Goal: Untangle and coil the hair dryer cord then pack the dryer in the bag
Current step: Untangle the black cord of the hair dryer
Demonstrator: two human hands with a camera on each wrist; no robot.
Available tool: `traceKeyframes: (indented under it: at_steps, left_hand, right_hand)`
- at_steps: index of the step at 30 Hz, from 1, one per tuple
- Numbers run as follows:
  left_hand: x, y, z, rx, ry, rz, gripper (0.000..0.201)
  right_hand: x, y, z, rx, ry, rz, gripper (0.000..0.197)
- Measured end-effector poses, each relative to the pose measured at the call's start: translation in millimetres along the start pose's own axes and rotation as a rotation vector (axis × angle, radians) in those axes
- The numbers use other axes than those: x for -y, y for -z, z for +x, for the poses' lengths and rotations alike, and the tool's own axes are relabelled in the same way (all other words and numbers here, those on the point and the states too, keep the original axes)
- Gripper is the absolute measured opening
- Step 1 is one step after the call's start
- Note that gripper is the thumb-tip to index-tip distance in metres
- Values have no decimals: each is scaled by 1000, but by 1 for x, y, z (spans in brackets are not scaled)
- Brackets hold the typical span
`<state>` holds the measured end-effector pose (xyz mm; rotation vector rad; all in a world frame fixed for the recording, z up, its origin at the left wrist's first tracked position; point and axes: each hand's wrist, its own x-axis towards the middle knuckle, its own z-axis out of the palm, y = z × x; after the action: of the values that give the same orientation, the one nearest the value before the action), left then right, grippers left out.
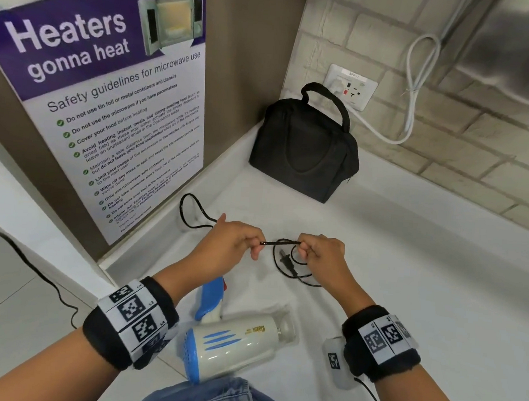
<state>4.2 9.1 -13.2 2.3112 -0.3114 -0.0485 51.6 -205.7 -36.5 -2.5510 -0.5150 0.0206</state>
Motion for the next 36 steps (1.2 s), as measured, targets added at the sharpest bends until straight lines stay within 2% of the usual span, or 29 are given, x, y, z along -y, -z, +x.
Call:
traceKeyframes:
  at_steps: [9,14,20,29,33,36]
  left_hand:
    - [8,3,-10,-24,49,-116,56]
    - [6,9,-18,-43,31,-155,34]
    - [4,18,-25,-67,34,-229,32]
    - [16,25,-27,-67,43,-291,36]
    - [23,23,-29,-49,82,-154,44]
    - [30,19,-29,-97,143,-76,43]
  right_hand:
    - [-10,-8,6,110,-134,209,42]
    - [-18,-10,14,131,-166,220,41]
    - [-26,-9,18,135,-148,204,39]
    - [-38,-16,27,179,-244,201,34]
    - [-42,-18,28,159,-313,206,35]
    - [-40,-15,26,157,-318,180,34]
